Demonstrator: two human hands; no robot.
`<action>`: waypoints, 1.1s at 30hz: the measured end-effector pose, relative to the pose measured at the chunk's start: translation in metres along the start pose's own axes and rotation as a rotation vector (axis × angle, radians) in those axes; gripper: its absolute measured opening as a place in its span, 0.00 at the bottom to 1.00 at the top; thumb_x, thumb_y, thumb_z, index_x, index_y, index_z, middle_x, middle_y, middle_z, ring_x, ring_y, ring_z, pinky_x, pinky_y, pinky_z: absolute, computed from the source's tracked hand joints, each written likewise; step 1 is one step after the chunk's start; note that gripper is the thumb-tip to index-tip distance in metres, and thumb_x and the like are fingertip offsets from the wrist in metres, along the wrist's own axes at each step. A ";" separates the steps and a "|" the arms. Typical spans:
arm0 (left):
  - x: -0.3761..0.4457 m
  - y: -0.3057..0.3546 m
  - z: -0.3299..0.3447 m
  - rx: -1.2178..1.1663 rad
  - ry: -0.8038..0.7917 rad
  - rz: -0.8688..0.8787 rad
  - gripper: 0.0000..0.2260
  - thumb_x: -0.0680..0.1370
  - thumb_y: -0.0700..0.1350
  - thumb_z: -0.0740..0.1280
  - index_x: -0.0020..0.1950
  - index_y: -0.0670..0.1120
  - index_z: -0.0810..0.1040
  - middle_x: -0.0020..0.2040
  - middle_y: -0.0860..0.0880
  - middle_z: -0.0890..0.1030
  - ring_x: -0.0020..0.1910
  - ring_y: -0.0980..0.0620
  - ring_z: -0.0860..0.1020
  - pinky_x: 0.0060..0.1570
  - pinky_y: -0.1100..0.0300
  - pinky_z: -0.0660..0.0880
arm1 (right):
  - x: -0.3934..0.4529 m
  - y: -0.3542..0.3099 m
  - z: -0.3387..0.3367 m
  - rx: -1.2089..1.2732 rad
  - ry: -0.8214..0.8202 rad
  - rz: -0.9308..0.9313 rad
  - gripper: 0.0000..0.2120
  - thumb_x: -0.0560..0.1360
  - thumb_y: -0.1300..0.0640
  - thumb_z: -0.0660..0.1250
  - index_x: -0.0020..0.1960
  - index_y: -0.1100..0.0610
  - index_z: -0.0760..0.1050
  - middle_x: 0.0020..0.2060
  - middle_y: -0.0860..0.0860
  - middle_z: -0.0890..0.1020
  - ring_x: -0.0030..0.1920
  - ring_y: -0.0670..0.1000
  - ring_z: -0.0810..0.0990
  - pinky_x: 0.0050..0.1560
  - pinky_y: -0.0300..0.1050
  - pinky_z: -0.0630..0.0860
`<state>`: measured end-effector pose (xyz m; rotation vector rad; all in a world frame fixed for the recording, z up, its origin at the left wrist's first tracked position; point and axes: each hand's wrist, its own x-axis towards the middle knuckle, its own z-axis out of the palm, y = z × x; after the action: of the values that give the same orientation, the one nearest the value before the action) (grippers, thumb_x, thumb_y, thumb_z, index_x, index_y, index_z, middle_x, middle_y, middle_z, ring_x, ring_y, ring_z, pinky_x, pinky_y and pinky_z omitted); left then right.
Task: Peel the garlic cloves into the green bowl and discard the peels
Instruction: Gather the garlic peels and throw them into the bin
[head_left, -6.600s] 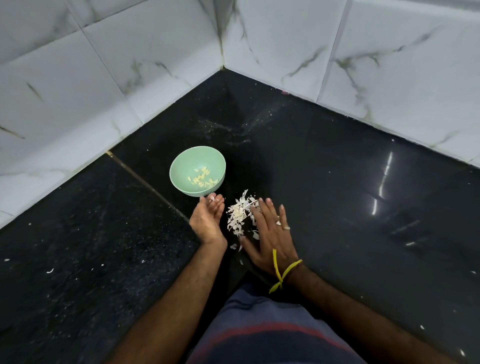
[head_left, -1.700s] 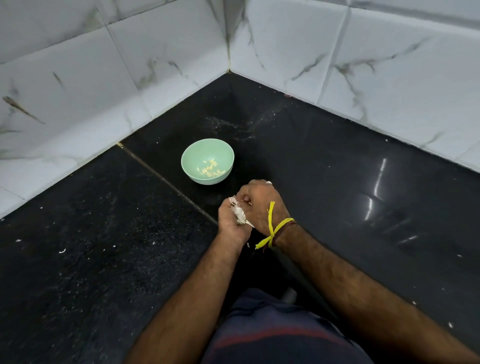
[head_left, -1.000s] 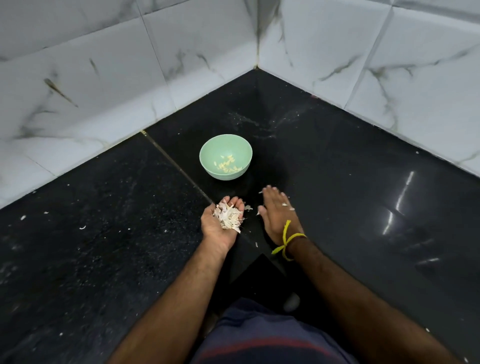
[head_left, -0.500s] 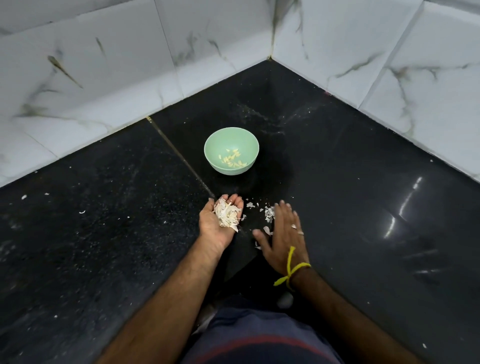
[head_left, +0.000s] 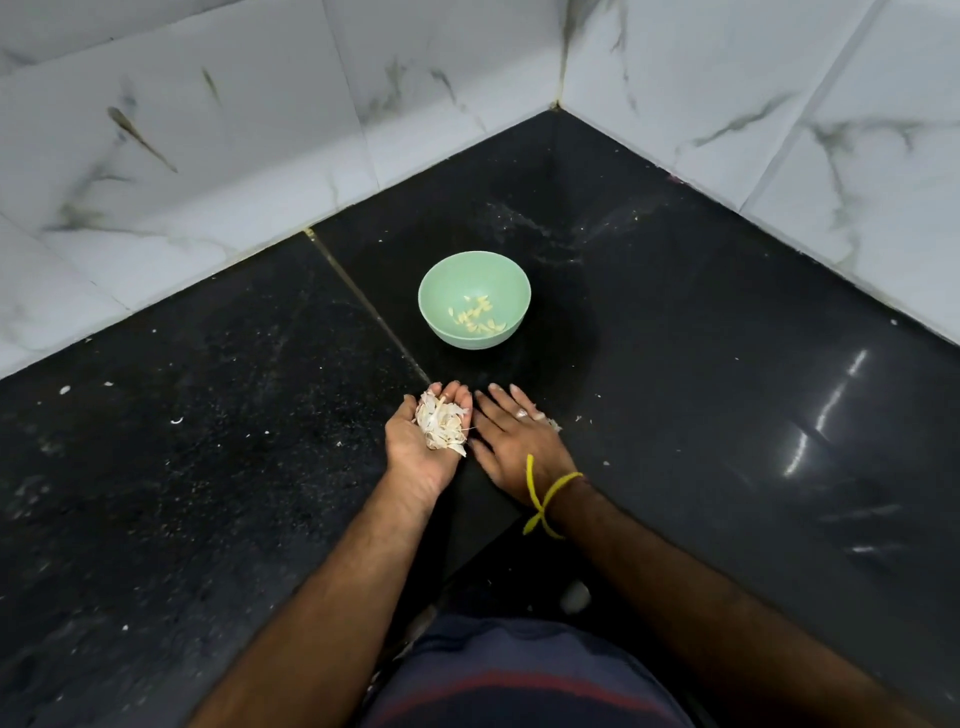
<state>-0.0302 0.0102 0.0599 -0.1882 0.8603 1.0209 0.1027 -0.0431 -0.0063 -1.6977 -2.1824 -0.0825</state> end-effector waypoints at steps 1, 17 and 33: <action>-0.001 -0.002 0.000 0.006 0.006 -0.009 0.21 0.87 0.50 0.51 0.46 0.39 0.77 0.39 0.39 0.85 0.43 0.43 0.83 0.47 0.51 0.78 | 0.009 0.005 0.001 -0.013 0.013 -0.009 0.20 0.77 0.49 0.57 0.60 0.57 0.81 0.60 0.54 0.82 0.65 0.55 0.77 0.71 0.53 0.68; 0.002 -0.014 0.012 0.109 0.002 -0.047 0.10 0.83 0.44 0.64 0.45 0.40 0.78 0.39 0.42 0.83 0.42 0.46 0.82 0.38 0.55 0.84 | -0.010 0.068 -0.027 0.185 -0.043 0.587 0.28 0.82 0.48 0.51 0.75 0.63 0.62 0.75 0.60 0.64 0.77 0.58 0.58 0.78 0.51 0.49; 0.004 -0.014 0.011 0.116 -0.007 -0.049 0.07 0.82 0.39 0.65 0.45 0.40 0.78 0.36 0.46 0.82 0.42 0.51 0.80 0.39 0.59 0.82 | -0.017 0.038 -0.024 0.248 -0.120 -0.008 0.19 0.80 0.55 0.58 0.64 0.63 0.77 0.66 0.58 0.77 0.68 0.56 0.75 0.72 0.51 0.67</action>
<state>-0.0121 0.0108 0.0616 -0.1071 0.9020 0.9223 0.1477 -0.0554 0.0033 -1.5907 -2.1788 0.2829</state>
